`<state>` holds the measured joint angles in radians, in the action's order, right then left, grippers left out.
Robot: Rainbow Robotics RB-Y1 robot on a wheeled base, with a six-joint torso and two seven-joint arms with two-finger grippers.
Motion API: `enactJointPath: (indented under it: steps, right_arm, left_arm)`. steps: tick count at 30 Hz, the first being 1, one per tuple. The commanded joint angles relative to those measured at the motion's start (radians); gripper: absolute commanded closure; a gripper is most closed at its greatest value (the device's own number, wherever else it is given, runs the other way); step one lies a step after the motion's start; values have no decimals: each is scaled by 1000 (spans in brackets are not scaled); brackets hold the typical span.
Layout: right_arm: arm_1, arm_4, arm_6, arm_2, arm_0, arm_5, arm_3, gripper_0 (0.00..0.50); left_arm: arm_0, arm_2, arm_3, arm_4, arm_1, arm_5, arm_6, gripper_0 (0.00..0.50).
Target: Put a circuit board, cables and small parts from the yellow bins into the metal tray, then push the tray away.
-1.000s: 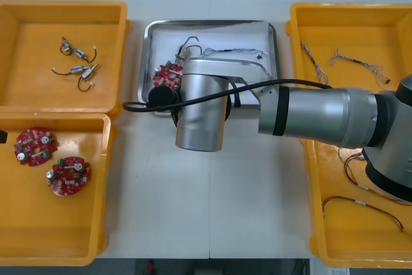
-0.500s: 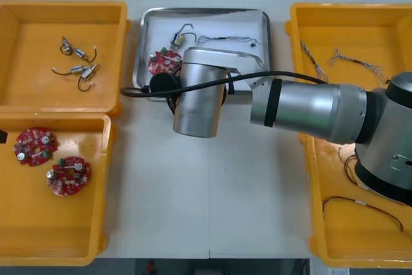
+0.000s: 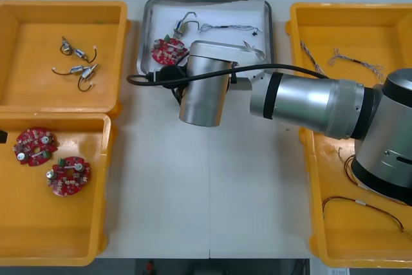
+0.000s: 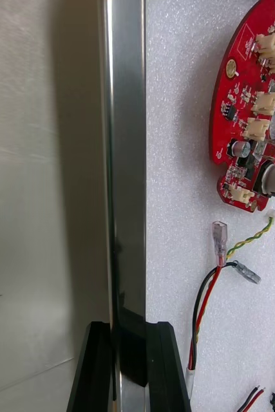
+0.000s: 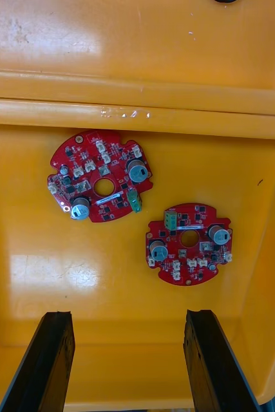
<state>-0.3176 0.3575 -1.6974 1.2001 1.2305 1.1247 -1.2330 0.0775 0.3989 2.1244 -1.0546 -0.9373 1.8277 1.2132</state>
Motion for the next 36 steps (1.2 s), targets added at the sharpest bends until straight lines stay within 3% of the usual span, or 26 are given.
enactJointPath:
  steps: [1,16,17,18,19,20,30,36]
  right_arm:
    - [34,-34,-24,-31,66,-52,46,500]
    - [45,-52,-31,-33,75,-137,110,499]
    - [45,-54,-36,-33,75,-137,109,400]
    - [45,-54,-39,-33,75,-135,107,201]
    - [45,-55,-41,-33,75,-132,106,59]
    - [46,-55,-44,-33,75,-118,98,0]
    - [45,-55,-54,-116,64,99,-79,0]
    - [45,18,-50,-244,-3,276,-218,0]
  left_arm:
    - [-18,12,25,-5,-44,-10,98,0]
    - [-18,12,25,-5,-44,-10,98,0]
    - [-18,12,25,-5,-44,-10,98,0]
    - [-18,12,25,-5,-44,-10,98,0]
    - [-18,12,25,-5,-44,-10,98,0]
    - [-18,12,25,-5,-44,-10,98,0]
    - [-18,12,25,-5,-44,-10,98,0]
    - [-18,12,25,-5,-44,-10,98,0]
